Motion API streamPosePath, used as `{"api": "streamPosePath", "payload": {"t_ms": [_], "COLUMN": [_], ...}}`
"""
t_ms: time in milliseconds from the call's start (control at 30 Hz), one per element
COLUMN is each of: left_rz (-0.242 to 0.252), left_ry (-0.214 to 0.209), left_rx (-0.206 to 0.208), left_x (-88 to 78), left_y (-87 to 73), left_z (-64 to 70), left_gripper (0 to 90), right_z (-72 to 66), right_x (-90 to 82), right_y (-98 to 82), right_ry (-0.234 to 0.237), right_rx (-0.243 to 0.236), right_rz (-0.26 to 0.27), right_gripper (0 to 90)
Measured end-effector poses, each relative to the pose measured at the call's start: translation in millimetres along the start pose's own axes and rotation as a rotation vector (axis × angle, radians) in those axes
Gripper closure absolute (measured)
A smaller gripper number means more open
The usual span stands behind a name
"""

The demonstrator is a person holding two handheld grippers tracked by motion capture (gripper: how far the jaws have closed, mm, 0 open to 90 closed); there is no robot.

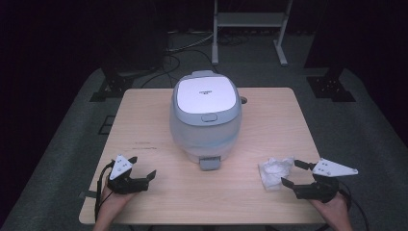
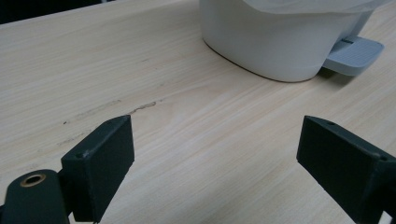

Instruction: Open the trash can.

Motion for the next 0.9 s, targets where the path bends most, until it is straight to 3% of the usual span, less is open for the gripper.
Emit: {"api": "streamPosePath", "payload": {"t_ms": [433, 900], "left_rz": [0.003, -0.004], "left_ry": [-0.028, -0.152], "left_rx": [0.020, 0.069], "left_x": [2.1, 23.3], "left_y": [7.2, 24.6], "left_z": [11.3, 44.5], "left_gripper": [10.4, 13.3], "right_z": [0.8, 1.3], "right_x": [-1.7, -4.3], "right_y": [1.0, 4.2], "right_ry": [-0.006, -0.010], "right_rx": [0.002, 0.002], "right_rz": [0.008, 0.022], "right_gripper": [15.9, 15.9]}}
Point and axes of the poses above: each handheld gripper's, and its own axes: x roughly forward along the jaws, y roughly out of its top, z roughly to its right, the point moved 4 cm from there along x, roughly forward along the jaws, and after that the axes turned 12 degrees about z, right-handed, at the moved point
